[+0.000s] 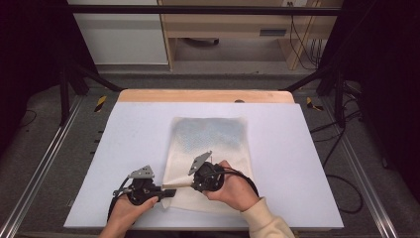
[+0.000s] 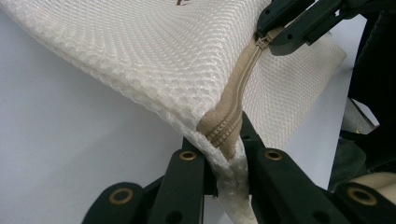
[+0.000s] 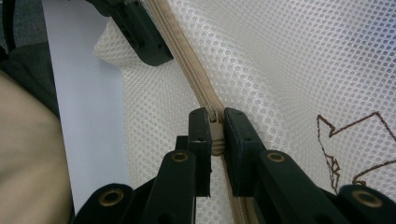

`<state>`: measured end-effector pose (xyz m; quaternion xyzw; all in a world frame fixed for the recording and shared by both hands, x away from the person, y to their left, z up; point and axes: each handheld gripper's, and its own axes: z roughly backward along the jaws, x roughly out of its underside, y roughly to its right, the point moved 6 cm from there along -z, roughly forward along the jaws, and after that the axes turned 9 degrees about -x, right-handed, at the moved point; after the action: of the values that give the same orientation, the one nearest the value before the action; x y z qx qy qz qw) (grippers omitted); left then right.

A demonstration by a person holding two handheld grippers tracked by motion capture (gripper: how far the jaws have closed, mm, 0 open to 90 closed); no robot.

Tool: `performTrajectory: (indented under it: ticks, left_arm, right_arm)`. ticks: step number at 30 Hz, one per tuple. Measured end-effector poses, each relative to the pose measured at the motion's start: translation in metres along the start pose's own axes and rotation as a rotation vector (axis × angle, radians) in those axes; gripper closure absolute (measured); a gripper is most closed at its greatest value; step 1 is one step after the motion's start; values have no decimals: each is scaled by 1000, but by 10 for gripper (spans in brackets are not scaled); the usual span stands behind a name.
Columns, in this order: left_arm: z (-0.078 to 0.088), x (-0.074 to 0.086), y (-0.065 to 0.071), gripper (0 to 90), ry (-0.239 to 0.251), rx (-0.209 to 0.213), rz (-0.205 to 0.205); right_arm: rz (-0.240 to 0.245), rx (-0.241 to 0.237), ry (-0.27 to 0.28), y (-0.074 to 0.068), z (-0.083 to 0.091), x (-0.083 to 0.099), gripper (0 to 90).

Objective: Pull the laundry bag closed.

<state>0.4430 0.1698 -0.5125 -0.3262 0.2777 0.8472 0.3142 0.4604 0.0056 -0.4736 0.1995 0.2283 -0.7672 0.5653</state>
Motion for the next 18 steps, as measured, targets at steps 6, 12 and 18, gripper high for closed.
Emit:
performTrajectory:
  ticks: [6, 12, 18]
  left_arm:
    - [0, 0, 0, 841, 0, 0, 1]
    - [0, 0, 0, 840, 3, 2, 3]
    - [1, 0, -1, 840, 4, 2, 3]
  right_arm:
    - [-1, 3, 0, 1, 2, 1, 818]
    - [-6, 8, 6, 2, 5, 4, 818]
    - [-10, 9, 10, 3, 9, 6, 818]
